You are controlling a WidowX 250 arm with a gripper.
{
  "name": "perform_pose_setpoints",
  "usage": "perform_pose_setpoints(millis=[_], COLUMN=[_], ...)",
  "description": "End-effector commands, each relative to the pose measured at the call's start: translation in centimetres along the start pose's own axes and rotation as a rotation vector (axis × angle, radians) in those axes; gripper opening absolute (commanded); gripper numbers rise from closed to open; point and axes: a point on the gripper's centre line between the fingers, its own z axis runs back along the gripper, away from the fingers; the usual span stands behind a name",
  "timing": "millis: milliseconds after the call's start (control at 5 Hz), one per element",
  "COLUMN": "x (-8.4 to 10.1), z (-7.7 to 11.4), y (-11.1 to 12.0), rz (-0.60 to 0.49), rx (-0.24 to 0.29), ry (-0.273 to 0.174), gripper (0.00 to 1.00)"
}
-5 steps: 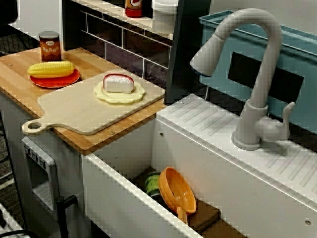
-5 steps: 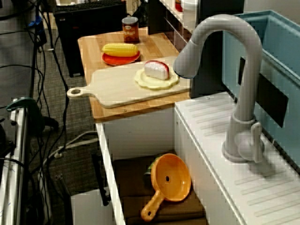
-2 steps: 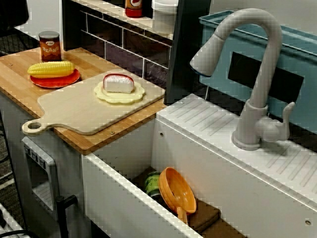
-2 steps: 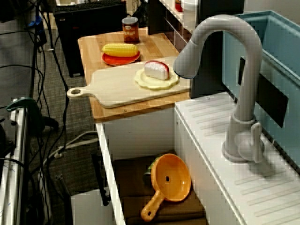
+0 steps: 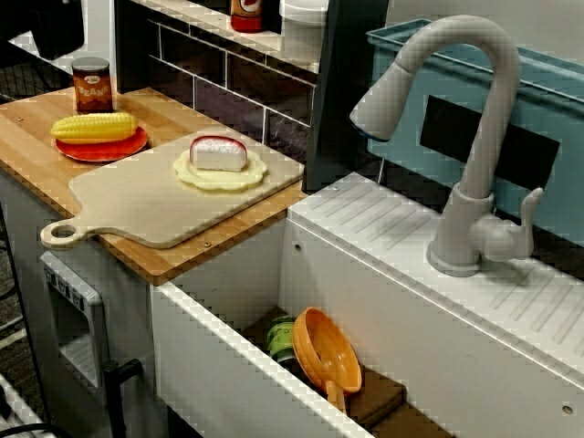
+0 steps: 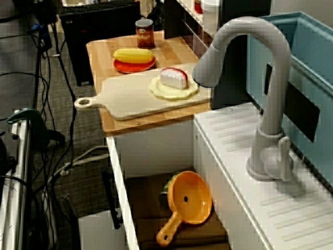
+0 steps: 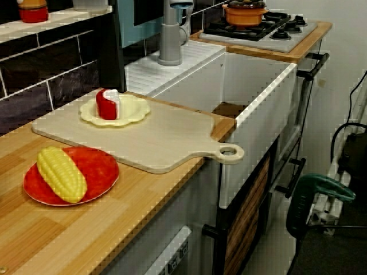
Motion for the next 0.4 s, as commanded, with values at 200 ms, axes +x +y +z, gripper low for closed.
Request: perform_pose_setpoints(millis=[200], x=[7.9], z=[-5.6], y=[8.3], rz=[-0.140], rx=[0.054], ry=[-0.004], gripper=[1.00])
